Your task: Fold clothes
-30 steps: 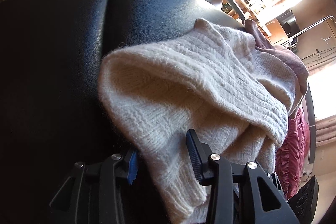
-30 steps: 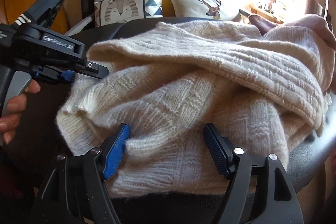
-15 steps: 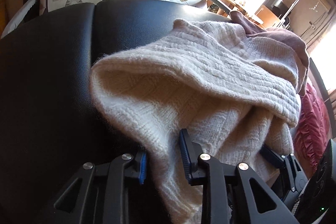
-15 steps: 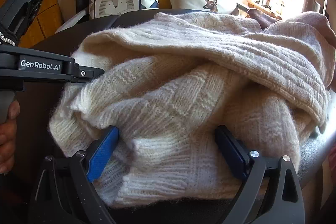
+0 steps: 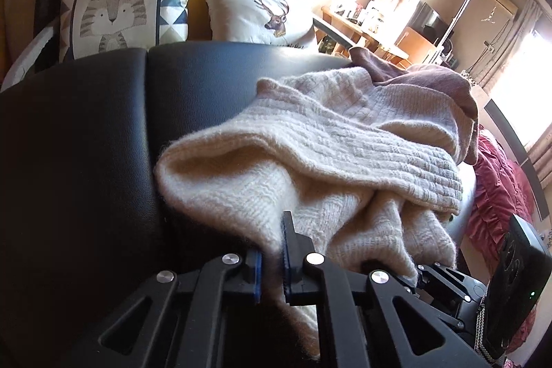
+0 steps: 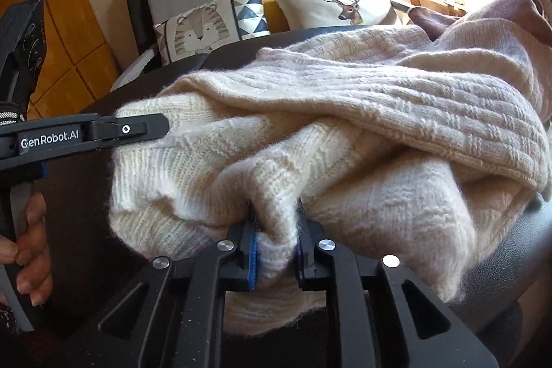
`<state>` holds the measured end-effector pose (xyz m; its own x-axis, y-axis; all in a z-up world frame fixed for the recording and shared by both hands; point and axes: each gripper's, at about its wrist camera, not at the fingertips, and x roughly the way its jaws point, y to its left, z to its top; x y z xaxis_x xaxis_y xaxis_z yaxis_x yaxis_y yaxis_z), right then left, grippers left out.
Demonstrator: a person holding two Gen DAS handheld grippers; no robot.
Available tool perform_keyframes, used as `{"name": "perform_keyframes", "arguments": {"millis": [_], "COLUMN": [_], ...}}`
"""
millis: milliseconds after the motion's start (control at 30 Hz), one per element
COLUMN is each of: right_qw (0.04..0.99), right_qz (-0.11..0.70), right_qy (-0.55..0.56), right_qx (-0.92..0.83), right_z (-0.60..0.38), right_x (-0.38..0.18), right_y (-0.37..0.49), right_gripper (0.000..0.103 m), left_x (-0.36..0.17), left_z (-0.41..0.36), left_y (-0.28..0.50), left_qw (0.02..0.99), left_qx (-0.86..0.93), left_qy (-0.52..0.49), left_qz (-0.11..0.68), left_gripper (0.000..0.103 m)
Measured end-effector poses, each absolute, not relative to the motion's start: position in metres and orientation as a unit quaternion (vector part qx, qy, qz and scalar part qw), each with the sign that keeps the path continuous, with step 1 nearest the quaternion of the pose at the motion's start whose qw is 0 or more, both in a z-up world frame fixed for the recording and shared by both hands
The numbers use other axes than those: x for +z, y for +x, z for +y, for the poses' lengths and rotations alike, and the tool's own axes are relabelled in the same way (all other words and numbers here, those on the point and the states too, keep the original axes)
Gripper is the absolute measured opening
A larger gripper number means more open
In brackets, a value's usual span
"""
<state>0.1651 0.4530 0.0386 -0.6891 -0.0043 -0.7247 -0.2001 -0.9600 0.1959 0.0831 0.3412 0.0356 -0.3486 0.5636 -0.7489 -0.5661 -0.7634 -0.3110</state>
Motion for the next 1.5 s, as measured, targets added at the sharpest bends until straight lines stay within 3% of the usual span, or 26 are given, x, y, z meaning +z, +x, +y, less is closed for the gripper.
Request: {"name": "perform_keyframes", "arguments": {"millis": [400, 1033, 1267, 1433, 1500], "right_qw": [-0.061, -0.186, -0.206, -0.187, -0.171], "right_qz": [0.146, 0.164, 0.138, 0.104, 0.096], "right_qy": [-0.379, -0.443, -0.461, -0.421, -0.417], "right_qx": [0.912, 0.861, 0.852, 0.882, 0.888], "right_z": [0.382, 0.285, 0.272, 0.293, 0.301], "right_x": [0.063, 0.037, 0.028, 0.053, 0.057], "right_y": [0.136, 0.095, 0.096, 0.116, 0.118], "right_gripper": [0.016, 0.016, 0.026, 0.051, 0.054], "left_x": [0.085, 0.067, 0.025, -0.006, -0.012], "left_z": [0.26, 0.154, 0.117, 0.101, 0.101], "left_y": [0.069, 0.076, 0.062, 0.066, 0.069], "left_qw": [0.314, 0.226, 0.159, 0.141, 0.14], "left_qx": [0.858, 0.885, 0.866, 0.853, 0.85], "left_qy": [-0.398, -0.392, -0.455, -0.48, -0.486], "left_qz": [-0.084, -0.108, -0.132, -0.149, -0.15], "left_gripper": [0.006, 0.006, 0.007, 0.007, 0.008]}}
